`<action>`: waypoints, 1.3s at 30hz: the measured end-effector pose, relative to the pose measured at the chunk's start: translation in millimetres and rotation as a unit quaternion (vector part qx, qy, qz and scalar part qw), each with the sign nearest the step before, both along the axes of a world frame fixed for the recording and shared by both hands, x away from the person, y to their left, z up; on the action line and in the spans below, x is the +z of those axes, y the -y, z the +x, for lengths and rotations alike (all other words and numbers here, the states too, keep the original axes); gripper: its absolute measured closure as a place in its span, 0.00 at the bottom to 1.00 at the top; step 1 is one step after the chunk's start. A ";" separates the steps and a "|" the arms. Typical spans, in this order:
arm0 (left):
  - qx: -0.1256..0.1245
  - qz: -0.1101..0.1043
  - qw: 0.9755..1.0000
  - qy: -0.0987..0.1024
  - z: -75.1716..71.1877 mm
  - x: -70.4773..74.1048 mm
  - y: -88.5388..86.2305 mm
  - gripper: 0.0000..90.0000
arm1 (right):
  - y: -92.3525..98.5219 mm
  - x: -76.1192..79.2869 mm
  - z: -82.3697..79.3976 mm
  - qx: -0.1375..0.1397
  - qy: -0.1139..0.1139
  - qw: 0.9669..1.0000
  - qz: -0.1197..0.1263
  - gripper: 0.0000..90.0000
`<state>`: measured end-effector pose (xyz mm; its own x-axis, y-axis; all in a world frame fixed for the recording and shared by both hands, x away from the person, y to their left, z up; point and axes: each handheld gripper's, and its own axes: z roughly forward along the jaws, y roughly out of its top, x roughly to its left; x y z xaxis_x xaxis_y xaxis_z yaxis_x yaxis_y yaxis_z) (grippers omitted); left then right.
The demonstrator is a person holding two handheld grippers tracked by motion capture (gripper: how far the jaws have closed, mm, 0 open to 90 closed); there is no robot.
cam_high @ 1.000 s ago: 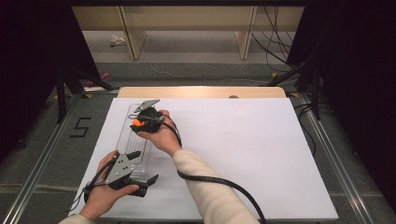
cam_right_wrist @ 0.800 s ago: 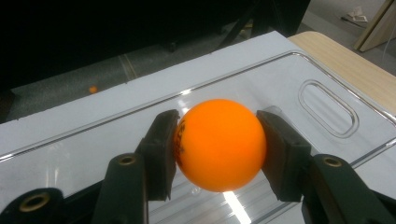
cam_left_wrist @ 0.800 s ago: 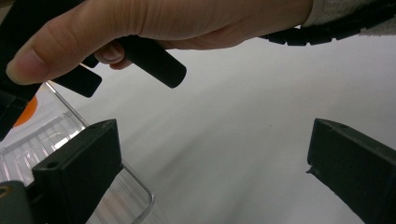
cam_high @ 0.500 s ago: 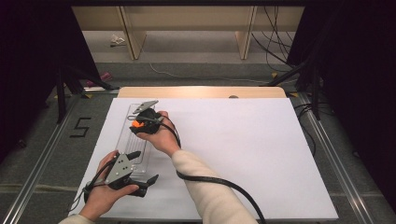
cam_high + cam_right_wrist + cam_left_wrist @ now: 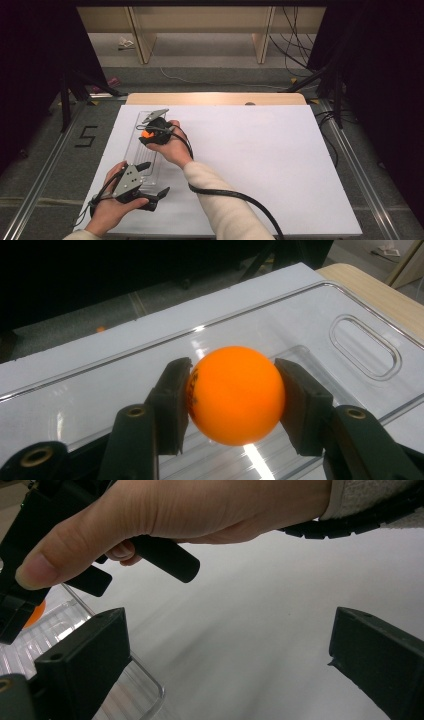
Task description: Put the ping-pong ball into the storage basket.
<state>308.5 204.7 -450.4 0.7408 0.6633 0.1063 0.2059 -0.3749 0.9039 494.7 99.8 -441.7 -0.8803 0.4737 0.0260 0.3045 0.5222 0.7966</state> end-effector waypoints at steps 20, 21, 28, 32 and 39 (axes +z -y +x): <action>0.000 0.000 1.000 0.000 0.0 -0.2 0.0 0.03 | -2.4 -3.8 -0.3 0.001 -0.004 1.000 -0.006 0.57; 0.000 0.000 1.000 0.000 0.0 -0.3 0.1 0.03 | -2.7 -3.8 -0.5 0.002 -0.005 1.000 -0.007 0.57; 0.000 0.001 1.000 0.000 -0.1 -0.1 -0.1 0.03 | -3.4 -5.1 -0.3 0.005 -0.004 1.000 -0.008 0.57; -0.001 0.000 1.000 0.000 0.0 -0.2 0.0 0.03 | -4.1 -4.9 -0.4 0.005 -0.004 1.000 -0.008 0.57; 0.000 0.000 1.000 0.000 -0.1 -0.1 -0.3 0.03 | -5.2 -6.3 -0.8 0.004 -0.008 1.000 -0.008 0.57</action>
